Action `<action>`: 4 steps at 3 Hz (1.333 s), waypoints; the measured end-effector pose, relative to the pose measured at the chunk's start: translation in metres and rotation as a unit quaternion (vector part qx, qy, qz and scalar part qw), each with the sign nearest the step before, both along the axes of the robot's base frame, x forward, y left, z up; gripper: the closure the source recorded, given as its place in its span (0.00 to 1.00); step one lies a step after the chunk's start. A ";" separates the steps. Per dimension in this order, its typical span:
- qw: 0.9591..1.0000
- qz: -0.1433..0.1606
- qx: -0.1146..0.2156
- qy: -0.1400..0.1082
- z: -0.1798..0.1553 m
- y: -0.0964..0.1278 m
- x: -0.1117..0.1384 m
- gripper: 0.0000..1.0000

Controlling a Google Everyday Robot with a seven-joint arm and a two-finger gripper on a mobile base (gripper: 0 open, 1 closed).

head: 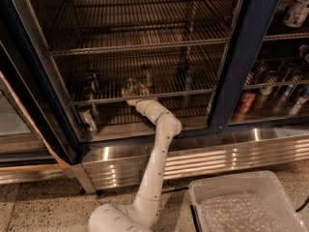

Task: Pick 7up can from bottom shelf of fridge

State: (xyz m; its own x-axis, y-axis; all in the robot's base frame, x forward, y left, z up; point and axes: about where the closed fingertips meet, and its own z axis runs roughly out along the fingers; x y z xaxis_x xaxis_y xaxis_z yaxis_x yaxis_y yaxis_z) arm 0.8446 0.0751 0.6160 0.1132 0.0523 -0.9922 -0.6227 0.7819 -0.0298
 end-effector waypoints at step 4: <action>0.996 0.044 0.026 0.074 -0.036 0.020 -0.028 1.00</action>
Offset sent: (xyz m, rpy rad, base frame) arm -0.0450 0.0168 -0.0273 0.0684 0.1594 0.1136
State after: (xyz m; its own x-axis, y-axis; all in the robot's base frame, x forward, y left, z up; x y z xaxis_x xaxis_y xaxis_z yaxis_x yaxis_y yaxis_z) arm 0.8169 0.0946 0.5795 -0.0405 0.1073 -0.9934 -0.6842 0.7216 0.1058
